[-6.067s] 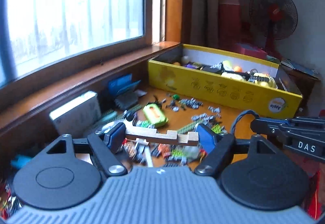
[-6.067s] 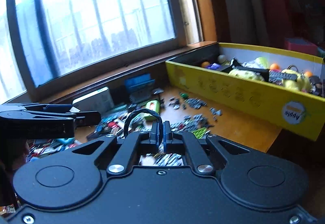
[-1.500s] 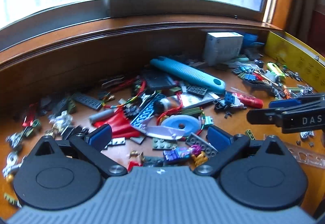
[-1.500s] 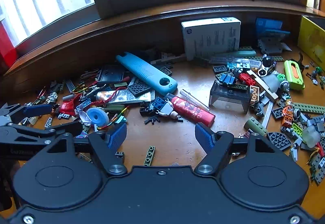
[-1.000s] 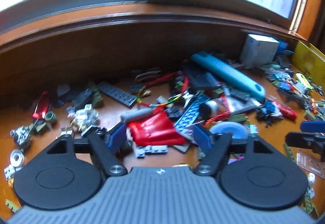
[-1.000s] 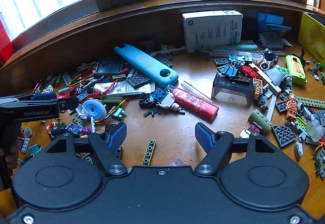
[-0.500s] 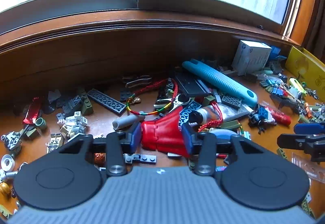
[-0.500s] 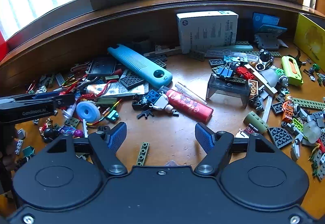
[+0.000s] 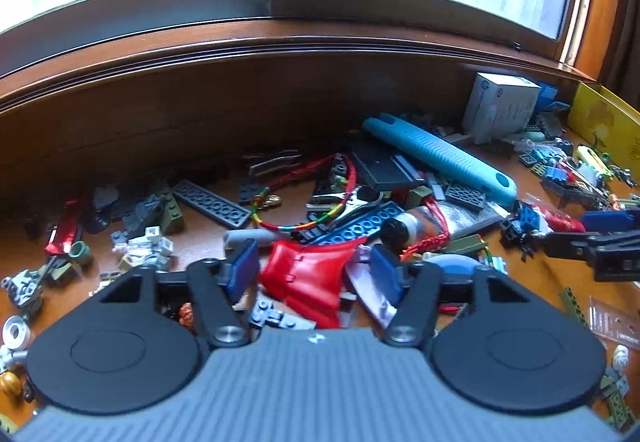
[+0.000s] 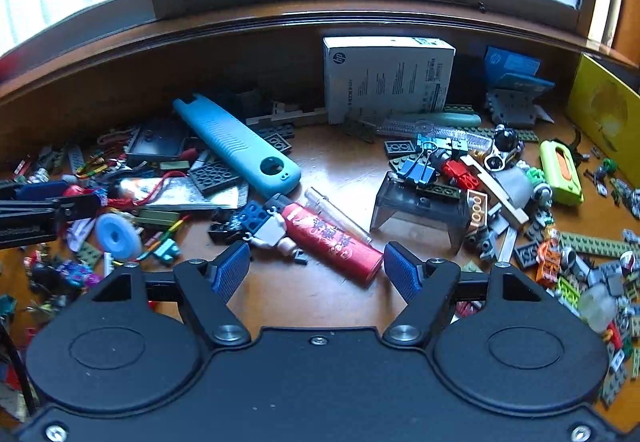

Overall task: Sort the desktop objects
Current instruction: 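Lower the right tool onto the red printed lighter while the left tool approaches the red plastic piece, then close the right tool on the red lighter while the left tool closes on the red plastic piece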

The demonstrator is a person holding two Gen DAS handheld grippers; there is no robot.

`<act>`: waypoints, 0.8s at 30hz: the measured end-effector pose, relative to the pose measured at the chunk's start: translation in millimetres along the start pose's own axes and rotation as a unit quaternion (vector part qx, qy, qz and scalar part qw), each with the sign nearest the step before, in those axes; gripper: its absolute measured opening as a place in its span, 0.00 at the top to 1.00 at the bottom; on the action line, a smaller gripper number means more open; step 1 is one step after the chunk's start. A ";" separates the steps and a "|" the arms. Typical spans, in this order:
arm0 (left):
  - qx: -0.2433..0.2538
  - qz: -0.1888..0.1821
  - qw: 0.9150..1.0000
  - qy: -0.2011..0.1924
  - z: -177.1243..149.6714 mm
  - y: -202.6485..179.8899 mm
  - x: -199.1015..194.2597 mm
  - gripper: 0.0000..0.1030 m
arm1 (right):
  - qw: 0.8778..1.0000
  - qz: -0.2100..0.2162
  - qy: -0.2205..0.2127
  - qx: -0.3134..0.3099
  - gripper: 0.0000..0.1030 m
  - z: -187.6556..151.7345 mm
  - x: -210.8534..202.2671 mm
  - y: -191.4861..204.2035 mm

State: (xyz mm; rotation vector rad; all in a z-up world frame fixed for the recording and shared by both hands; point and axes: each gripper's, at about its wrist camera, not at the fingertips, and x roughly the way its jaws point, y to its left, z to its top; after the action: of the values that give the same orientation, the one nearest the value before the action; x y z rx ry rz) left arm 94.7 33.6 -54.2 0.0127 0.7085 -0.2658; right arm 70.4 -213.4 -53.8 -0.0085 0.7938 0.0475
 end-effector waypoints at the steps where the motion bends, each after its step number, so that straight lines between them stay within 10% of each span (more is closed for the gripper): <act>1: 0.002 -0.004 1.000 0.000 0.0 -0.9 0.7 0.21 | 1.000 -0.001 0.001 -0.003 0.30 0.1 2.2 0.0; 4: 0.009 -0.011 1.000 0.005 0.0 -5.3 3.8 0.12 | 1.000 0.002 0.003 0.000 0.32 -0.9 4.2 -0.7; 11: 0.047 -0.011 0.999 0.021 -3.1 -17.1 9.0 0.00 | 0.999 0.032 0.008 -0.012 0.74 -2.5 -4.9 6.4; 24: 0.012 -0.052 0.998 0.013 -3.1 6.4 -0.4 0.00 | 0.992 0.112 0.013 -0.060 0.77 -10.3 -22.2 25.5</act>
State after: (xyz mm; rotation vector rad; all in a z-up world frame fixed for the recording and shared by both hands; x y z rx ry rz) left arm 94.0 40.2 -56.8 0.0013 0.7327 -0.3745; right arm 46.3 -189.1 -45.0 -0.0346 0.8147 0.3078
